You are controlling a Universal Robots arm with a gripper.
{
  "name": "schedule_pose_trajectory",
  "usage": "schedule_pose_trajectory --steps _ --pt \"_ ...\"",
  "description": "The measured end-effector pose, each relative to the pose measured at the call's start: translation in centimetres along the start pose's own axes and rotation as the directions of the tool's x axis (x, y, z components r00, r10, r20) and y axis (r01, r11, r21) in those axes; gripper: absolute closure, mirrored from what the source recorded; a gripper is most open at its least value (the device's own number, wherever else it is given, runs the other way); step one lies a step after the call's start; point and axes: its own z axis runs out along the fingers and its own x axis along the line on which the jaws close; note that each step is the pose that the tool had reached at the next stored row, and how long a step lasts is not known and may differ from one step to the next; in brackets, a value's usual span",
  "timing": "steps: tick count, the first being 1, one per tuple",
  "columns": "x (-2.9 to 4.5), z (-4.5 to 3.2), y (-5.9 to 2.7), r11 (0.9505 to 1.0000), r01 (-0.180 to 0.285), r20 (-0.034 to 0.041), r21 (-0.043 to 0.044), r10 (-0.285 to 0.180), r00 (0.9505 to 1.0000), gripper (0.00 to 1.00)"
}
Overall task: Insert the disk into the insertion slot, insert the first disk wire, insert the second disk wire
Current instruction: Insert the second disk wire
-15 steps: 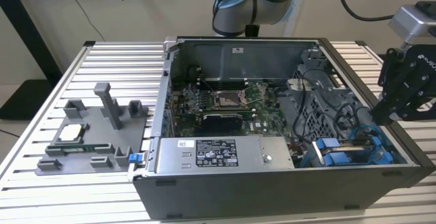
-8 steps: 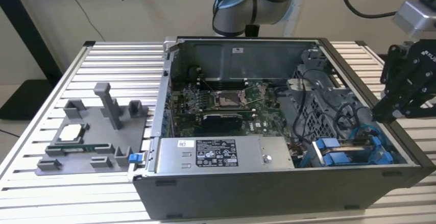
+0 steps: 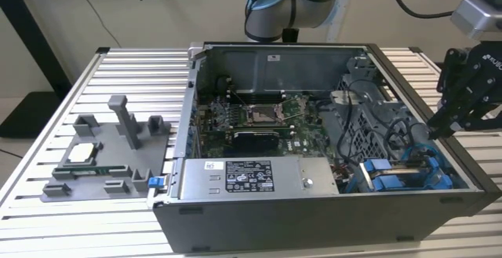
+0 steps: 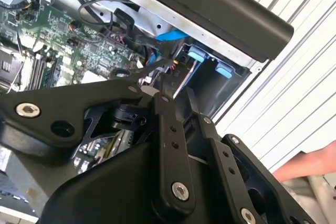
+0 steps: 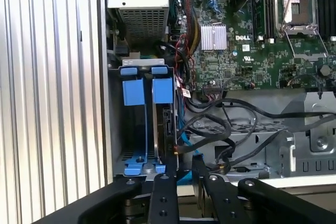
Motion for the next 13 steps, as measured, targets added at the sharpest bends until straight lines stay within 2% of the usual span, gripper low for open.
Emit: schedule_pose_trajectory --steps 5,13 --pt "-0.46 0.05 -1.22 1.0 0.001 -0.0003 0.0 -0.001 1.0 0.0" --pt "-0.63 0.19 -2.07 1.0 0.002 -0.0004 -0.0001 -0.002 1.0 0.0"
